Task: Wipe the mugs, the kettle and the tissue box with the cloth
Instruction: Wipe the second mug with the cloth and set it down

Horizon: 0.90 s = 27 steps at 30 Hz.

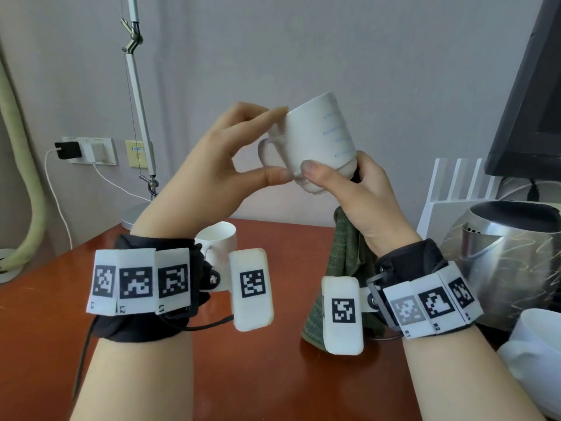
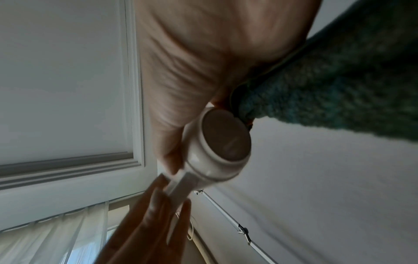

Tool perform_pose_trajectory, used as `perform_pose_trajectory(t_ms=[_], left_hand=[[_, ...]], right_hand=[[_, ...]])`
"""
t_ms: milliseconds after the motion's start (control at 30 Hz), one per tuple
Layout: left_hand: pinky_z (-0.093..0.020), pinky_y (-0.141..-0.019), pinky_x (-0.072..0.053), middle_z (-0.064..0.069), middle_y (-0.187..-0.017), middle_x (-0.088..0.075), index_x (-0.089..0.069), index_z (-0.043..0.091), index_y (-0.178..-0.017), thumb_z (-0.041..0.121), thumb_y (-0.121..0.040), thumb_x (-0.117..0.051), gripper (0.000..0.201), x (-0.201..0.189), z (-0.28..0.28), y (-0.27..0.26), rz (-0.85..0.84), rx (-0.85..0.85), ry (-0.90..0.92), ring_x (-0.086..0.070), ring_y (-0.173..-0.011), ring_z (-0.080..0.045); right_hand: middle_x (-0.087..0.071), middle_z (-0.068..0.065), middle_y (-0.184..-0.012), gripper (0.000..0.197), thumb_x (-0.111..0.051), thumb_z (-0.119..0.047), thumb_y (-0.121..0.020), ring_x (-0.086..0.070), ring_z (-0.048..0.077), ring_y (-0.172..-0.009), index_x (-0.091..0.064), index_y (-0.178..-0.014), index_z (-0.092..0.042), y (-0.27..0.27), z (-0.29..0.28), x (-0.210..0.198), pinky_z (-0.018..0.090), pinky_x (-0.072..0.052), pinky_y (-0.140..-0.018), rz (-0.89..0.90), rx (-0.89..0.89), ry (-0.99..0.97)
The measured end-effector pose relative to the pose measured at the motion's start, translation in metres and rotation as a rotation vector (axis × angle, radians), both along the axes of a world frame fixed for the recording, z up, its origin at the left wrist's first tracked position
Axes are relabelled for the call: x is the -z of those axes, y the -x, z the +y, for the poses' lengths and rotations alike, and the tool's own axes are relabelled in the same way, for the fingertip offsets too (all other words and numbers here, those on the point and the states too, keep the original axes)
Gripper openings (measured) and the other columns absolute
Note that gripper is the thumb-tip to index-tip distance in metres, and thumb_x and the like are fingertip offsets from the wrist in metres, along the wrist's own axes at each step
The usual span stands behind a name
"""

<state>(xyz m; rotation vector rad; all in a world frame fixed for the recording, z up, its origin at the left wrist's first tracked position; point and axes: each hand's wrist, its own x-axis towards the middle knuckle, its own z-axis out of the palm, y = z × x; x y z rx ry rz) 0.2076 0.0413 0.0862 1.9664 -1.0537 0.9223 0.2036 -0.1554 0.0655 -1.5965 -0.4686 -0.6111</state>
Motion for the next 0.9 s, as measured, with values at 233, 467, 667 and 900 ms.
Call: perform_pose_trajectory(t_ms=[233, 467, 667, 900], left_hand=[[-0.007, -0.097, -0.034, -0.002, -0.143, -0.036, -0.029, 0.004, -0.15, 0.029, -0.075, -0.078, 0.094, 0.005, -0.035, 0.001, -0.077, -0.161, -0.058, -0.037, -0.125, -0.001], [-0.043, -0.076, -0.05, -0.014, -0.118, -0.047, -0.038, 0.002, -0.144, 0.045, -0.073, -0.072, 0.09, 0.013, -0.058, -0.005, -0.252, -0.408, 0.046, -0.053, -0.103, -0.03], [-0.026, -0.083, -0.046, -0.009, -0.114, -0.044, -0.045, -0.003, -0.137, 0.034, -0.068, -0.084, 0.087, 0.017, -0.048, -0.011, -0.259, -0.35, 0.174, -0.051, -0.105, -0.023], [-0.007, -0.094, -0.034, -0.005, -0.113, -0.035, -0.045, -0.007, -0.136, 0.025, -0.064, -0.088, 0.09, 0.012, -0.026, -0.012, -0.31, -0.356, 0.204, -0.049, -0.106, -0.021]], right_hand=[[-0.071, -0.012, -0.08, 0.022, -0.077, -0.037, -0.077, -0.066, 0.0, -0.076, -0.067, -0.09, -0.024, 0.002, 0.005, -0.001, 0.015, -0.048, -0.063, 0.0, 0.064, -0.138], [-0.067, 0.0, -0.1, 0.048, -0.08, -0.054, -0.061, -0.066, 0.006, -0.085, -0.063, -0.093, -0.023, -0.001, 0.007, -0.004, 0.021, -0.048, -0.064, -0.011, 0.193, -0.07], [-0.049, -0.003, -0.114, 0.053, -0.064, -0.064, -0.072, -0.053, -0.008, -0.094, -0.06, -0.107, -0.025, 0.003, 0.0, -0.004, 0.003, -0.039, -0.069, -0.023, 0.129, 0.104], [-0.046, -0.005, -0.089, 0.019, -0.053, -0.054, -0.085, -0.05, 0.005, -0.085, -0.065, -0.078, -0.041, 0.009, -0.01, -0.01, 0.026, -0.038, -0.084, -0.177, 0.05, 0.002]])
